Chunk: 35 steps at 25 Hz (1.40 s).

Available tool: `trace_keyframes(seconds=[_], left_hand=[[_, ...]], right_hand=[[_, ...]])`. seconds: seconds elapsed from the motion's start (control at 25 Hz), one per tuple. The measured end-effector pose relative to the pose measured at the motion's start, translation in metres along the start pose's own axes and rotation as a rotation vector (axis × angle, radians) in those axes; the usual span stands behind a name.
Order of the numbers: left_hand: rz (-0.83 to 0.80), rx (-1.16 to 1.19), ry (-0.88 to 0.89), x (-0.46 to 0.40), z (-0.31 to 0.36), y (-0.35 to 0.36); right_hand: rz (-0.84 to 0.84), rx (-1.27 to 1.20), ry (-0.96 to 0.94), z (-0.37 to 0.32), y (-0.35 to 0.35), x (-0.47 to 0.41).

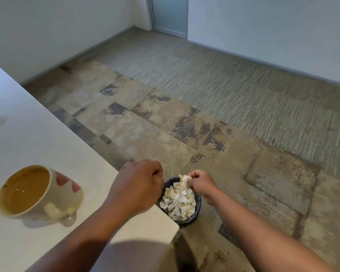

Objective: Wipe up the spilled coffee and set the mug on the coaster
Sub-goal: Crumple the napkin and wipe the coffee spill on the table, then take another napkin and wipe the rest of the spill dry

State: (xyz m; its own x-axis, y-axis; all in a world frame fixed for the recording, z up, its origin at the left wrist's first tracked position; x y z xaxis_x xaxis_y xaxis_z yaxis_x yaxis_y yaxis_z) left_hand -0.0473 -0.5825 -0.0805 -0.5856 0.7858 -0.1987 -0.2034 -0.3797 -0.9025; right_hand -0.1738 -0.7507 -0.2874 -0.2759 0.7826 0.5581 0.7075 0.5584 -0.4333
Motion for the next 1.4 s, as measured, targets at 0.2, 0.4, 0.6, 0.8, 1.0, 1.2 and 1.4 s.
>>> trace_keyframes(seconds=[0.2,0.4,0.6,0.8,1.0,1.2,1.4], left_hand=[[-0.019,0.033,-0.015,0.001,-0.003,0.001],[-0.026,0.056,-0.032,0.000,-0.002,0.000],[-0.020,0.063,-0.034,0.001,0.004,-0.005],[0.001,0.045,-0.063,0.004,0.005,-0.005],[0.039,0.106,-0.081,0.008,0.007,-0.012],[0.021,0.112,-0.120,0.003,0.018,-0.036],[0.176,0.037,-0.035,-0.023,0.002,-0.109]], right_hand=[[-0.013,0.107,0.047,0.019,0.033,-0.036],[0.038,0.181,0.097,0.039,0.037,-0.042],[0.022,0.110,0.058,0.019,0.035,-0.027],[-0.007,0.005,-0.057,-0.021,0.034,0.001],[-0.124,-0.138,-0.177,-0.066,0.040,0.064],[-0.258,-0.321,-0.239,-0.125,0.043,0.124],[-0.319,-0.335,-0.421,-0.207,0.047,0.160]])
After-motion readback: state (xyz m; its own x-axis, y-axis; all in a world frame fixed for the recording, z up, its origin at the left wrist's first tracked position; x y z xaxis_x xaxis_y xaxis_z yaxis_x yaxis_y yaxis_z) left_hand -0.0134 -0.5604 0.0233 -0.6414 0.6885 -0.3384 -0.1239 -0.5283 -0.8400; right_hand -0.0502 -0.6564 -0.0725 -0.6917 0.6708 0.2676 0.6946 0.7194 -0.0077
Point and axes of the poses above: each hand's wrist, its own x-axis away from the middle knuckle, its own y-axis out of the palm, z = x × y, the point moved 5 cm from there along -x, towards the middle knuckle, and after that the axes turned 13 degrees about z, right-handed, at the moved point
